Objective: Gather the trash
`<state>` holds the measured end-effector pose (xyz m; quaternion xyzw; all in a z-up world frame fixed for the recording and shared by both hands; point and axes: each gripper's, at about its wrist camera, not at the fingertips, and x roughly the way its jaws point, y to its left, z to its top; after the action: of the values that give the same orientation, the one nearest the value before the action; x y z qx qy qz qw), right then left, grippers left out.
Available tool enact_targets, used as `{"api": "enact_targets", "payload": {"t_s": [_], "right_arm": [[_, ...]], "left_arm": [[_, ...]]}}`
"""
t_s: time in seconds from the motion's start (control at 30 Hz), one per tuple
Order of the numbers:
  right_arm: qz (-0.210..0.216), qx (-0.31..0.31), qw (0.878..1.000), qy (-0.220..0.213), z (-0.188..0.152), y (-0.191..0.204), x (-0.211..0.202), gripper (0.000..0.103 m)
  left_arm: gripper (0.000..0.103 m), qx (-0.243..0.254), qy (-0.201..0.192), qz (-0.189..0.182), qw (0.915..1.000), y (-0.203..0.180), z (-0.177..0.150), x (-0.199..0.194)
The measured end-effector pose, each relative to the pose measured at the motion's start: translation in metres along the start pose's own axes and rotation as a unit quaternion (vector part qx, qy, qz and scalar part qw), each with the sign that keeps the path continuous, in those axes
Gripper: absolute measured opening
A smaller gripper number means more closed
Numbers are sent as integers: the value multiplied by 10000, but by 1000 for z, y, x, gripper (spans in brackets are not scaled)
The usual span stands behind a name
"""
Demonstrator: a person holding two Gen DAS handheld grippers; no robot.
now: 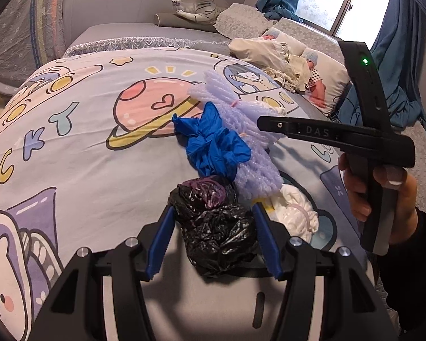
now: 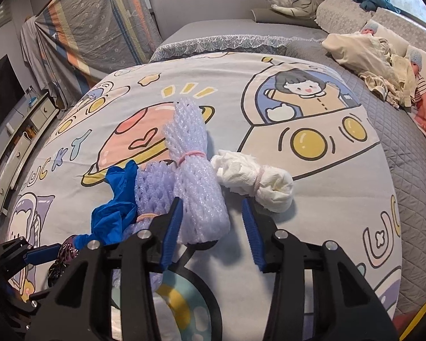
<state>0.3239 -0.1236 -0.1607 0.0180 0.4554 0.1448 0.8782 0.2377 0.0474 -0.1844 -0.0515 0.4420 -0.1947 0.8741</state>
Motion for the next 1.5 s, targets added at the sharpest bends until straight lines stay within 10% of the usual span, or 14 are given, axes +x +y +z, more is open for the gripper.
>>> {"api": "enact_targets", "payload": {"t_s": [0.5, 1.5], "right_arm": [[255, 103, 9995, 162, 0, -2, 10, 16], [196, 136, 9977, -633, -7, -5, -82, 15]], "left_arm": [[32, 128, 4, 128, 9998, -4, -1, 2], [30, -353, -680, 425, 9962, 26, 1, -67]]}}
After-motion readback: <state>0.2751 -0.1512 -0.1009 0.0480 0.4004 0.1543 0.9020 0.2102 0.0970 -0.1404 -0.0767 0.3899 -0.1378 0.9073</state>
